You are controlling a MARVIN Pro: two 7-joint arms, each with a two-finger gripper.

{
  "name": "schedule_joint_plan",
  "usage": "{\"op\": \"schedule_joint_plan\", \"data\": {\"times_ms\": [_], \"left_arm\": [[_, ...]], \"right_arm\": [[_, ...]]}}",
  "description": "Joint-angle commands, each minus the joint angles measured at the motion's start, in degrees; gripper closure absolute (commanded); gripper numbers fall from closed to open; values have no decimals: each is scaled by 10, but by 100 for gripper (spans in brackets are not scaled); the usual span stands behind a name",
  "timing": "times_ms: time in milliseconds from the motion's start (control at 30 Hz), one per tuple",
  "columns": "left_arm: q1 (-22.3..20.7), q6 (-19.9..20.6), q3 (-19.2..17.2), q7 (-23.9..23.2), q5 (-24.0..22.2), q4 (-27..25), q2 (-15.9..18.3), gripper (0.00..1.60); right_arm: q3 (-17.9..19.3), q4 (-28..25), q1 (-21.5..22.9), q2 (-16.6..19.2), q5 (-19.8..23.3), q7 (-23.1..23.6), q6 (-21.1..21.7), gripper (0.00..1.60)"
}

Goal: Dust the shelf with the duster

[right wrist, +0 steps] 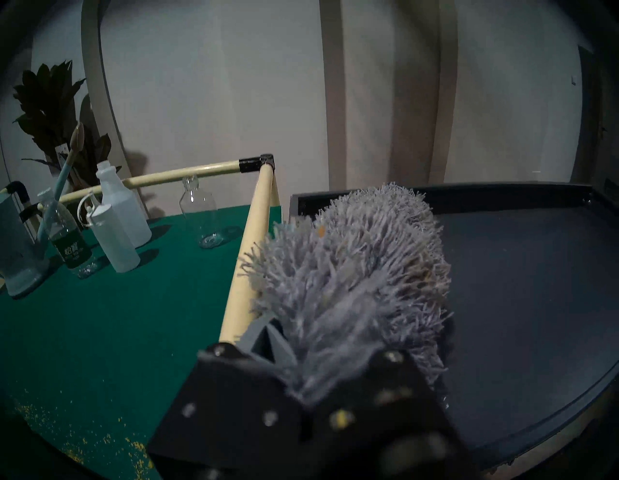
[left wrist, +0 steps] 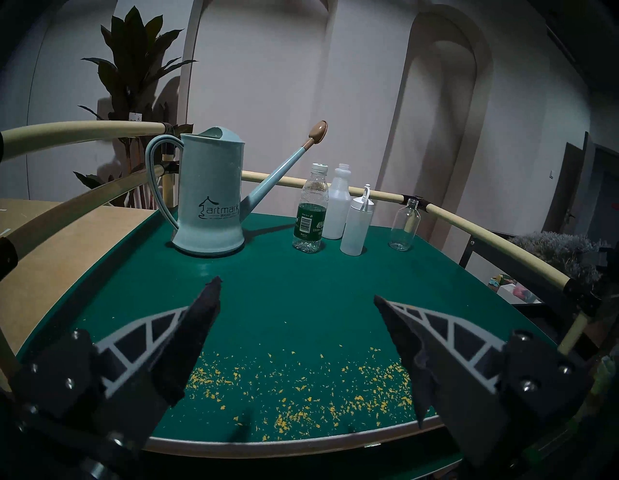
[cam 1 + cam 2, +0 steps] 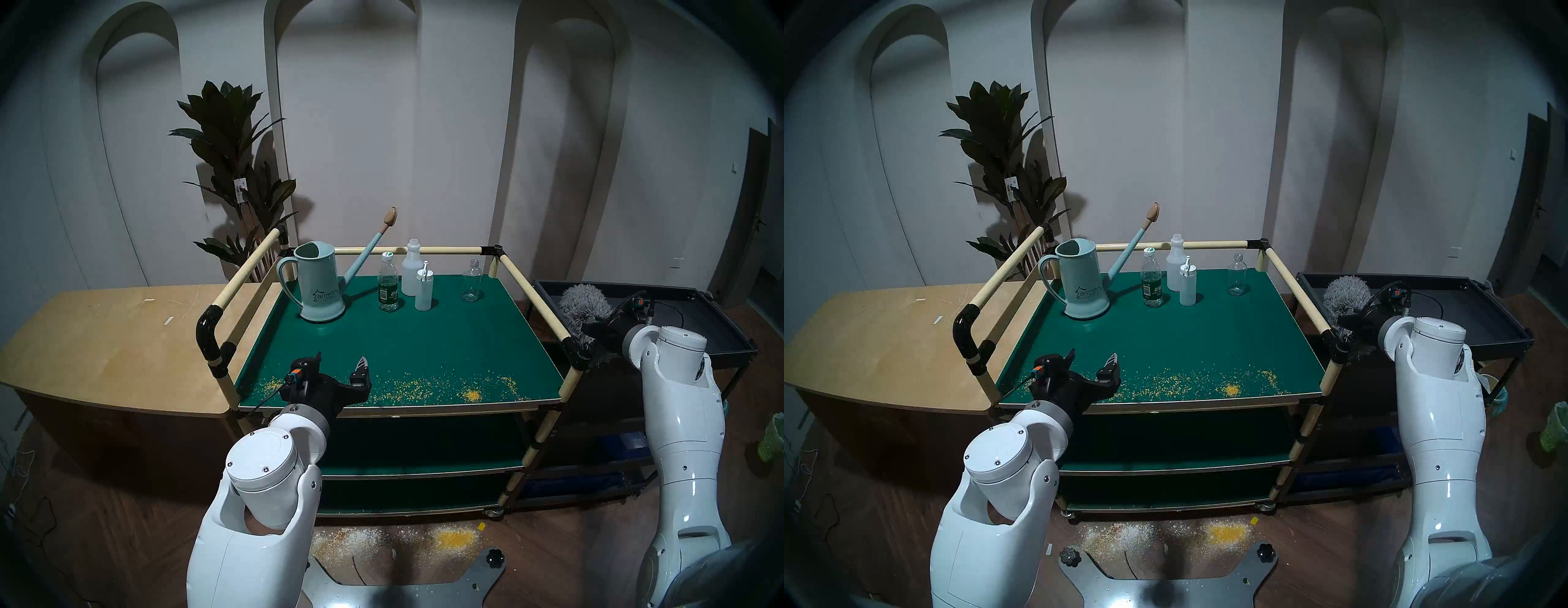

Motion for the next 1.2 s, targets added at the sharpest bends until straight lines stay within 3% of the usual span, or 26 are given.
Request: {"op": "schedule_joint_plan", "data": {"times_ms": [0,267,600,900,1000,1167], "left_arm": [[-8,-5,1,2,2,-8,-3,0],[-7,-9,3,9,3,-9,-6,0],[5,-25,-13,32,-1,-29,-12,0],[22,-40,-12,54,-11,-35,-9,0],[26,-46,-9,64,-15,-35,-8,0],[33,-71,-10,83,-26,-36,-9,0]], "right_arm": [[20,-61,32,1,21,7,1,160],[9,-114,22,-12,58,48,28,160],[-14,-193,-29,-24,91,101,84,160],[-5,-260,-81,-33,99,106,140,160],[-12,-281,-114,-38,89,103,146,160],[-30,-283,-153,-45,63,103,114,160]]}}
